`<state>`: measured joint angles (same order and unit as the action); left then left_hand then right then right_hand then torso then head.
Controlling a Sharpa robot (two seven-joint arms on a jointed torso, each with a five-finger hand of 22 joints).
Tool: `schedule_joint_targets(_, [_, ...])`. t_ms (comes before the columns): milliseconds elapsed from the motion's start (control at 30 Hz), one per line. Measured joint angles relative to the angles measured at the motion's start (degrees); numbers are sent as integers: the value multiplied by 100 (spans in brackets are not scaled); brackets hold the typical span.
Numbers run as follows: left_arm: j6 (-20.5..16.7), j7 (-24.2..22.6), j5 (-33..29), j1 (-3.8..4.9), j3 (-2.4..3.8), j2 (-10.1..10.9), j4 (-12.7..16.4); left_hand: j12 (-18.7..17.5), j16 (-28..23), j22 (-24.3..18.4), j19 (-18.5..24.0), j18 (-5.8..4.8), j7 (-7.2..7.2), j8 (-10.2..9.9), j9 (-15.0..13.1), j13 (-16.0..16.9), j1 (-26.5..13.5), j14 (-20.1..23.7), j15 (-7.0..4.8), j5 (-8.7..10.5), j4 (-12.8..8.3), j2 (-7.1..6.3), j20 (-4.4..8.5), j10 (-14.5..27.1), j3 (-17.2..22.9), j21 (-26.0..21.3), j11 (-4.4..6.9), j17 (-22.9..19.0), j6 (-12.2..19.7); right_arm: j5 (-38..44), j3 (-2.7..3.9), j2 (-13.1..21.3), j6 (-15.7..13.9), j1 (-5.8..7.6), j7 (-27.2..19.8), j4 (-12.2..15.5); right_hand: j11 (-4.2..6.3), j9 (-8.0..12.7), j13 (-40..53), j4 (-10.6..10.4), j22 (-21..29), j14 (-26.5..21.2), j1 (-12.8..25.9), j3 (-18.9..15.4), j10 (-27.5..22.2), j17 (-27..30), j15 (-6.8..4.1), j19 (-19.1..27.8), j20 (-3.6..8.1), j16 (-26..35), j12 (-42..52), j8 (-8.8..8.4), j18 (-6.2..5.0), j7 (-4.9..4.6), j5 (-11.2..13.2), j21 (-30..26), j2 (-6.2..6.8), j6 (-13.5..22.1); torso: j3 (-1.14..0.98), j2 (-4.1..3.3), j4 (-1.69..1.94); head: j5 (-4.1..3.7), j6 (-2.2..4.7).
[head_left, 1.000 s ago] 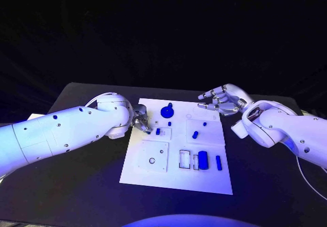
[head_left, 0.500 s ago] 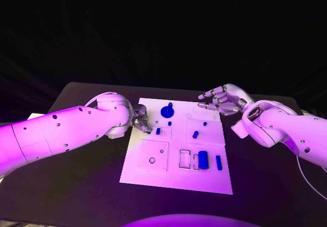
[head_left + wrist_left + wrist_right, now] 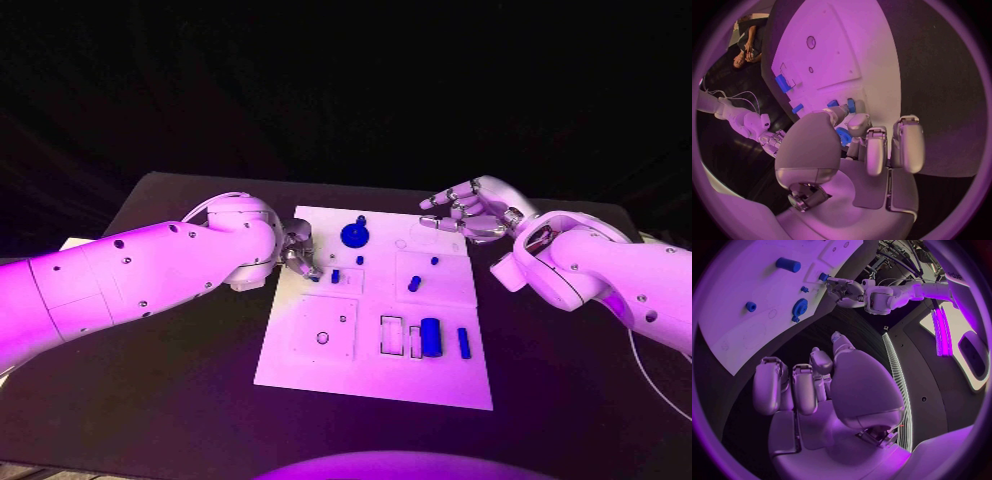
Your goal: Assemble the parts on the task board
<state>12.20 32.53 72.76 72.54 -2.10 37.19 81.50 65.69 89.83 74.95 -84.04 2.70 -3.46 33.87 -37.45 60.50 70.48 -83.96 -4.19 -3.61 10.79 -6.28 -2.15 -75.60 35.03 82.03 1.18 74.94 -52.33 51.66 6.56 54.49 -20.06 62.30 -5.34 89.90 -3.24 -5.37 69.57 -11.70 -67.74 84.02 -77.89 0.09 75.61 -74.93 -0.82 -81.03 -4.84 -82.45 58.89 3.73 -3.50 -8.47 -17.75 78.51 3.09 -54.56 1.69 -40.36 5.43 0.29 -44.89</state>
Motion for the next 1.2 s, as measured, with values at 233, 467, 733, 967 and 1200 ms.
schedule_joint_targets(233, [14, 54, -88, 6, -2, -90, -122, 39, 0, -1, 0, 0, 21, 69, -28, 26, -426, 0, 0, 1, -296, -12, 0, -68, 410, 0, 26, 0, -41, 0, 0, 0, 4, 0, 0, 4, 0, 0, 0, 0, 0, 0, 0, 0, 0, -1, 0, 0, 0, 0, 0, 0, 0, 0, 0, 0, 0, 0, -2, 0, -2, -2, -9])
schedule_joint_targets(467, [42, 149, -157, 19, -13, -170, -215, 132, 0, -1, 0, 0, 149, 113, 0, 124, -913, -20, -20, -33, -155, -89, 0, -141, 249, 6, 81, -1, -254, 0, 0, 4, 11, 0, 2, 8, 0, 1, 0, 0, 0, 0, 0, 0, 0, -1, 0, 0, 0, 0, 0, 0, 0, 0, 0, 0, 0, 0, -1, -1, -8, -9, -23])
schedule_joint_targets(733, [33, 175, -238, -9, -41, -235, -215, 255, 0, -1, 0, 0, 196, 91, 60, 263, -1125, -22, -63, -33, -37, -143, 42, -252, -74, 88, 129, -2, -419, 0, 0, 5, 36, 0, 3, 9, 0, 1, 0, 0, 0, 0, -1, 0, 0, 0, 0, 0, 0, 0, 0, 0, 0, 0, 0, -22, 1, 0, -1, -1, -2, -16, -23])
schedule_joint_targets(967, [23, 213, -270, -9, -41, -247, -228, 255, 0, -2, 1, 0, 215, 90, 69, 281, -1125, -2, -83, -33, -20, -143, 42, -274, -122, 88, 111, -2, -438, 0, 0, 2, 56, 0, 3, 6, 0, 1, 0, 0, 0, 0, -1, 0, 0, 0, 0, 0, 0, 0, 0, 0, 0, 0, 0, -22, 1, 0, 1, 0, -2, -14, -42])
schedule_joint_targets(1200, [8, 246, -275, -9, -43, -255, -243, 255, 0, -2, 1, 0, 236, 91, 75, 288, -1147, -1, -83, -32, 1, -120, 42, -292, -144, 117, 129, -2, -459, 0, 0, 2, 64, 0, 3, 5, 0, 2, 0, 0, 0, 0, -1, 0, 0, 1, 0, 0, 0, 0, 0, 0, 0, 0, 0, -22, 1, 0, 4, 0, -2, -13, -47])
